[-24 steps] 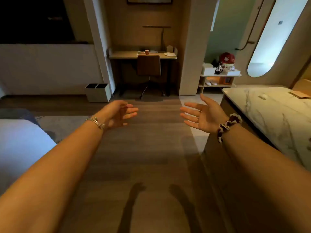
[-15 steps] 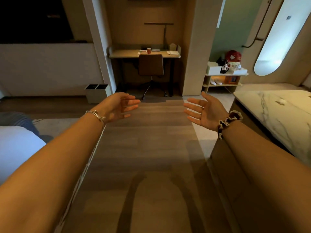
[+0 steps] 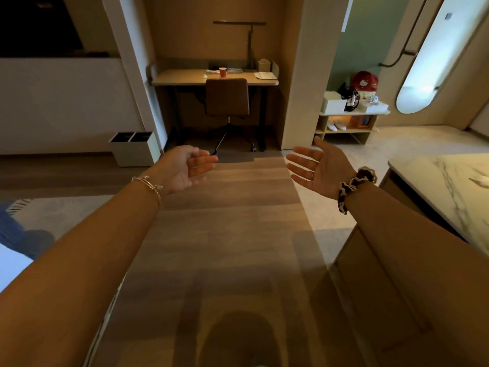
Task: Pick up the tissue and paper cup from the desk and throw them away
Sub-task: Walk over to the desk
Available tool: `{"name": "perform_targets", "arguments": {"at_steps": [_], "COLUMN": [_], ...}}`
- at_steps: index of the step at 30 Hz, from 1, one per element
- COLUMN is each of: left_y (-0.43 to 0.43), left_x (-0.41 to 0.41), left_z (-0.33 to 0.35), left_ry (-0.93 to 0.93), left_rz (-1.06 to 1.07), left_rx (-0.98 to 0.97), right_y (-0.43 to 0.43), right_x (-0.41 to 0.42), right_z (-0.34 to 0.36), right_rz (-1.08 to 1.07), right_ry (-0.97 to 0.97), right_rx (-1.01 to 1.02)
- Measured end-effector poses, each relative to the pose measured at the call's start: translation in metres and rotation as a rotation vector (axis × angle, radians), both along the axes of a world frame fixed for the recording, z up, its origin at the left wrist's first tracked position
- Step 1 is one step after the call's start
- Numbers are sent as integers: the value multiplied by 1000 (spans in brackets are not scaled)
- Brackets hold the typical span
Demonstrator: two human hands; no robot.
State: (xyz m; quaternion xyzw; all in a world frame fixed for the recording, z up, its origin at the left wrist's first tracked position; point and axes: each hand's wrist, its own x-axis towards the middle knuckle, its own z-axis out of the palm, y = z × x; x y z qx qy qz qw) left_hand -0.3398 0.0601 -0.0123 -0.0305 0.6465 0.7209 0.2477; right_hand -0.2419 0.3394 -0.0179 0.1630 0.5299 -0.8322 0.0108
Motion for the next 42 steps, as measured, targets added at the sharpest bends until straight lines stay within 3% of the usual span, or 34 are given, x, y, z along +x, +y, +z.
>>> {"name": "perform_targets", "arguments": {"at_steps": [5,14,23,42], "left_y": [24,42,46,159], "left_x": [-82,-214,-399,-785], "left_z": [-19,-73,-97,-94], "left_ry": [-36,-158,-209,-135], "left_rz": [75,102,92,16], "left_rx": [25,-101,-128,-118], "right_y": [21,30,41,141], "right_x": [-95,-249,-429,-806], "right_z": [-17,-74,-104,-91], "right_rz": [7,37,-10,25], "right_ry": [-53,-234,-332,-237], "right_rx": [-10,-53,-35,42]}}
